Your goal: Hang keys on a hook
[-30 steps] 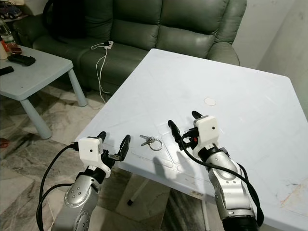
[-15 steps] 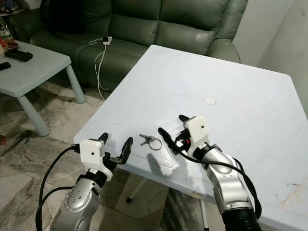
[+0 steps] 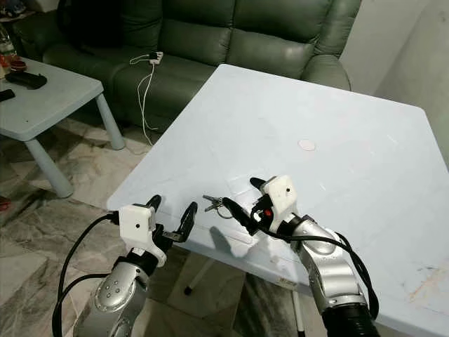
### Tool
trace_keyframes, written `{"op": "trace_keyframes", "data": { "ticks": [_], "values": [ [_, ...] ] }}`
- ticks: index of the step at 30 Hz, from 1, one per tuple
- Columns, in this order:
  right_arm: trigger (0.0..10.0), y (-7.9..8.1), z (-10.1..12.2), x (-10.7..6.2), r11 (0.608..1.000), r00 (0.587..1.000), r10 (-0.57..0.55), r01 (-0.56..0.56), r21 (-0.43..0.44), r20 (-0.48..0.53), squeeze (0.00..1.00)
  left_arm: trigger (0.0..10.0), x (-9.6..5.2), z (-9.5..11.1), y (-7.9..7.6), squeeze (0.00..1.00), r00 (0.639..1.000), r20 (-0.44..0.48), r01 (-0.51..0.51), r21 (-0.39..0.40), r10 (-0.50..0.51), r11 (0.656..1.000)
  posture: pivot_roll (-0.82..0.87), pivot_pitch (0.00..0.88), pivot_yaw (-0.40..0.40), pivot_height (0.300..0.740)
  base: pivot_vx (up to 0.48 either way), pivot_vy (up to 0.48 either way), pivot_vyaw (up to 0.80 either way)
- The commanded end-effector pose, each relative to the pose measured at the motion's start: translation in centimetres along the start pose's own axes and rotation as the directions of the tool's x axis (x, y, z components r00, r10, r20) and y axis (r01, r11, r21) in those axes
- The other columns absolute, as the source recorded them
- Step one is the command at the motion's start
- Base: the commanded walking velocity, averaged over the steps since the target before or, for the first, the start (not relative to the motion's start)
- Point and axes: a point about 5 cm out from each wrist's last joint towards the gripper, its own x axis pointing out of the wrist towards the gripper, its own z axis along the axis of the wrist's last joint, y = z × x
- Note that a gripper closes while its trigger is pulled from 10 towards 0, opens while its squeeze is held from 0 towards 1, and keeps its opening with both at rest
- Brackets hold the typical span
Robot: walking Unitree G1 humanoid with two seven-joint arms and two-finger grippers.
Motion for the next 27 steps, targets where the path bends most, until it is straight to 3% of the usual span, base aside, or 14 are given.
{"op": "trace_keyframes", "data": {
  "ticks": [1,15,21,27],
  "values": [
    [10.0,0.2,0.2,0.2,1.0,1.0,0.019,-0.019,-0.002,-0.001,0.0,10.0,0.0,0.3,-0.7,0.0,1.0,0.009,0.016,-0.019,-0.015,1.0,0.0,0.094,-0.114,0.74,0.0,0.0,0.0],
    [10.0,1.6,-0.5,1.7,1.0,0.997,0.024,-0.023,0.012,-0.079,0.0,10.0,-0.1,0.4,-0.7,0.0,1.0,0.002,0.009,-0.024,-0.009,1.0,0.0,0.101,-0.116,0.74,0.0,0.0,0.0],
    [10.0,2.0,-0.9,2.6,0.997,0.99,-0.07,0.068,-0.025,-0.12,0.0,10.0,-0.1,0.4,-0.7,0.0,1.0,0.002,0.007,-0.027,-0.007,1.0,0.01,0.107,-0.118,0.74,0.0,0.0,0.0],
    [10.0,2.4,-1.1,3.0,0.996,0.985,-0.092,0.088,-0.033,-0.149,0.0,10.0,-0.2,0.5,-0.7,0.0,1.0,0.002,0.004,-0.028,-0.004,1.0,0.01,0.11,-0.119,0.74,0.0,0.0,0.0]
  ]
}}
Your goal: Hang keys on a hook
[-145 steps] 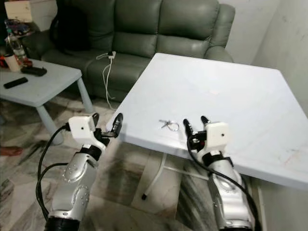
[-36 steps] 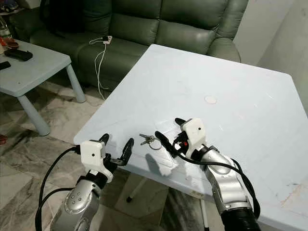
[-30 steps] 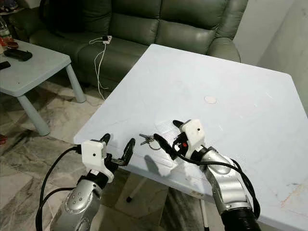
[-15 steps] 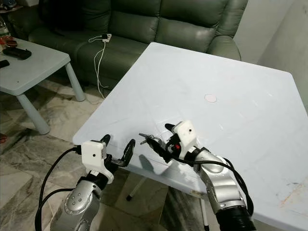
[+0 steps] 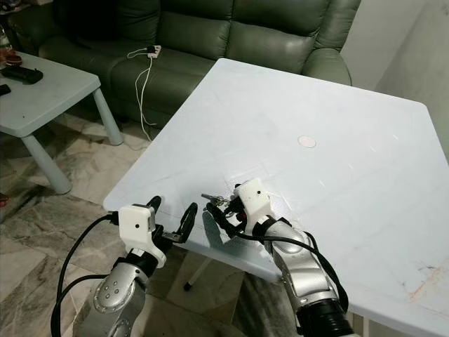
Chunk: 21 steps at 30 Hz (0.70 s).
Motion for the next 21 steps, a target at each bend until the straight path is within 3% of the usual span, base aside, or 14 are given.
{"op": "trace_keyframes", "data": {
  "ticks": [1,9,10,11,12,13,21],
  "values": [
    [10.0,-0.07,-0.14,0.11,1.0,1.0,-0.014,0.013,-0.018,-0.028,0.0,10.0,0.01,0.32,-0.61,0.0,1.0,0.011,0.006,-0.017,-0.006,1.0,0.01,0.113,-0.121,0.74,0.0,0.0,0.0],
    [9.9,0.1,-0.22,0.02,1.0,0.999,0.01,-0.011,-0.026,-0.035,0.0,10.0,-0.04,0.33,-0.46,0.0,1.0,0.009,-0.004,-0.02,0.004,1.0,0.01,0.118,-0.123,0.74,0.0,0.0,0.0],
    [8.3,0.12,-0.21,-0.01,1.0,0.999,0.013,-0.014,-0.027,-0.036,0.0,10.0,-0.06,0.34,-0.47,0.0,1.0,0.009,-0.004,-0.02,0.004,1.0,0.01,0.12,-0.124,0.74,0.0,0.0,0.0],
    [4.9,0.17,-0.19,-0.06,0.999,0.999,0.02,-0.021,-0.026,-0.037,0.0,10.0,-0.07,0.34,-0.46,0.0,1.0,0.009,-0.006,-0.019,0.006,1.0,0.01,0.12,-0.124,0.74,0.0,0.0,0.0],
    [4.9,0.18,-0.15,-0.07,0.999,0.999,0.021,-0.022,-0.028,-0.035,0.0,10.0,-0.07,0.34,-0.46,0.0,1.0,0.009,-0.006,-0.019,0.006,1.0,0.01,0.12,-0.124,0.74,0.0,0.0,0.0],
    [0.0,0.27,-0.06,-0.12,0.999,0.999,0.035,-0.036,-0.033,-0.028,0.0,10.0,-0.06,0.34,-0.45,0.0,1.0,0.009,-0.007,-0.019,0.007,1.0,0.01,0.12,-0.126,0.74,0.0,0.0,0.0],
    [0.0,0.45,-0.07,-0.3,0.997,0.997,0.067,-0.067,-0.039,-0.024,0.0,10.0,-0.03,0.34,-0.43,0.0,1.0,0.008,-0.012,-0.019,0.012,1.0,0.01,0.122,-0.126,0.74,0.0,0.0,0.0]
  ]
}}
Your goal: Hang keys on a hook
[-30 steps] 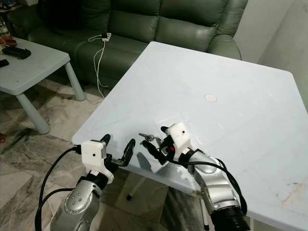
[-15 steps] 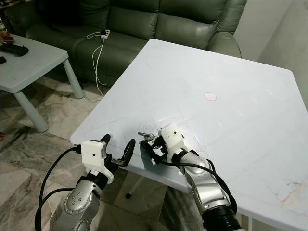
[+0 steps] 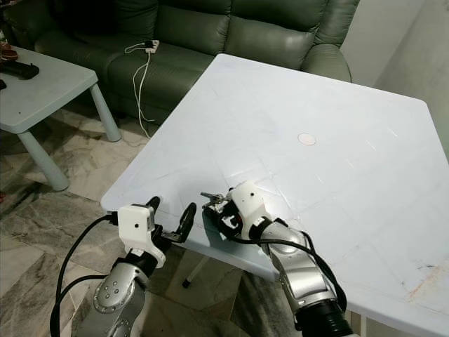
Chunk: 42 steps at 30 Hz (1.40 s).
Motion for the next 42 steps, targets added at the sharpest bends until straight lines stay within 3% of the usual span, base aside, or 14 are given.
{"op": "trace_keyframes", "data": {
  "ticks": [1,42],
  "values": [
    [0.0,0.04,-0.31,-0.25,1.0,1.0,0.016,-0.016,0.0,-0.014,0.0,10.0,-0.01,0.41,-0.54,0.0,1.0,0.016,0.008,-0.015,-0.008,1.0,0.01,0.122,-0.126,0.74,0.0,0.0,0.0],
    [0.0,-0.27,0.1,0.07,1.0,1.0,-0.008,0.008,-0.016,0.0,0.0,10.0,0.04,0.35,-0.43,0.0,1.0,0.015,-0.004,-0.019,0.004,1.0,0.02,0.106,-0.131,0.74,0.0,0.0,0.0]
  ]
}}
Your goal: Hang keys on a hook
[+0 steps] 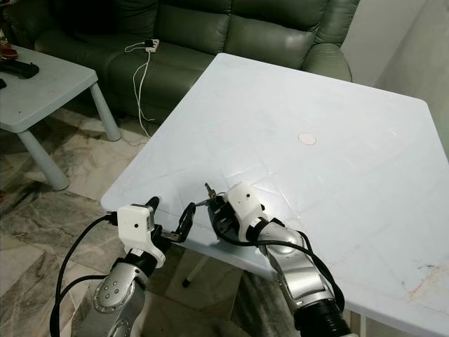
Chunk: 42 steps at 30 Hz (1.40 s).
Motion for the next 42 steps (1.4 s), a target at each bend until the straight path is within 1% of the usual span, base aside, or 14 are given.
{"op": "trace_keyframes", "data": {
  "ticks": [1,6,8,9,10,27,28,29,30,31,35,36,37,42],
  "values": [
    [0.0,-0.7,-0.2,-0.2,1.0,1.0,-0.027,0.027,0.015,-0.016,0.0,10.0,0.0,0.4,-0.5,0.0,1.0,0.015,0.0,-0.019,0.0,1.0,0.02,0.106,-0.131,0.74,0.0,0.0,0.0],
    [0.0,-0.9,-0.1,-0.2,0.999,0.999,-0.032,0.032,0.005,-0.004,0.0,10.0,0.1,0.4,-0.4,0.0,1.0,0.016,0.0,-0.019,0.001,1.0,0.02,0.108,-0.131,0.74,0.0,0.0,0.0],
    [1.3,-0.9,0.1,-0.3,1.0,1.0,-0.012,0.013,-0.021,0.015,0.0,10.0,0.1,0.4,-0.4,0.0,1.0,0.015,-0.001,-0.019,0.001,1.0,0.02,0.108,-0.131,0.74,0.0,0.0,0.0],
    [6.8,-0.9,0.2,-0.3,0.999,1.0,0.009,-0.008,-0.031,0.029,0.0,10.0,0.1,0.4,-0.4,0.0,1.0,0.015,0.0,-0.019,0.001,1.0,0.02,0.109,-0.13,0.74,0.0,0.0,0.0],
    [10.0,-1.1,0.1,-0.3,1.0,1.0,-0.005,0.006,-0.024,0.024,0.0,10.0,0.1,0.4,-0.4,0.0,1.0,0.015,0.0,-0.019,0.001,1.0,0.02,0.109,-0.13,0.74,0.0,0.0,0.0],
    [10.0,-1.9,1.2,-0.1,0.998,0.993,-0.045,0.039,0.053,0.107,0.0,10.0,0.3,0.4,-0.3,0.0,1.0,0.017,0.001,-0.017,-0.001,1.0,0.02,0.11,-0.127,0.74,0.0,0.0,0.0],
    [7.5,-2.0,1.4,-0.1,0.997,0.99,-0.039,0.03,0.073,0.133,0.0,10.0,0.3,0.4,-0.3,0.0,1.0,0.017,0.0,-0.017,0.0,1.0,0.02,0.11,-0.127,0.74,0.0,0.0,0.0],
    [7.1,-2.0,1.5,-0.2,0.996,0.989,-0.044,0.033,0.08,0.138,0.0,10.0,0.3,0.4,-0.3,0.0,1.0,0.018,0.001,-0.017,0.0,1.0,0.02,0.109,-0.127,0.74,0.0,0.0,0.0],
    [5.0,-2.1,1.6,-0.2,0.993,0.988,-0.051,0.035,0.109,0.143,0.0,10.0,0.3,0.5,-0.4,0.0,1.0,0.018,0.001,-0.017,-0.001,1.0,0.02,0.109,-0.127,0.74,0.0,0.0,0.0],
    [0.0,-2.3,1.8,-0.3,0.987,0.984,-0.063,0.037,0.158,0.165,0.0,10.0,0.3,0.5,-0.4,0.0,1.0,0.019,0.001,-0.017,-0.001,1.0,0.02,0.107,-0.128,0.74,0.0,0.0,0.0],
    [0.0,-2.7,2.0,-0.3,0.976,0.981,-0.091,0.054,0.21,0.17,0.0,10.0,0.3,0.4,-0.4,0.0,1.0,0.02,0.002,-0.017,-0.002,1.0,0.02,0.105,-0.129,0.74,0.0,0.0,0.0],
    [2.2,-2.8,1.9,-0.2,0.974,0.983,-0.095,0.06,0.22,0.155,0.0,10.0,0.3,0.4,-0.4,0.0,1.0,0.019,0.002,-0.017,-0.002,1.0,0.02,0.105,-0.13,0.74,0.0,0.0,0.0],
    [9.6,-2.8,1.8,-0.1,0.972,0.985,-0.094,0.059,0.228,0.143,0.0,10.0,0.3,0.4,-0.4,0.0,1.0,0.019,0.002,-0.018,-0.002,1.0,0.02,0.103,-0.13,0.74,0.0,0.0,0.0],
    [10.0,-2.6,1.7,0.1,0.975,0.988,-0.07,0.039,0.22,0.135,0.0,10.0,0.3,0.5,-0.4,0.0,1.0,0.022,0.002,-0.018,-0.002,1.0,0.02,0.099,-0.132,0.74,0.0,0.0,0.0]
  ]
}}
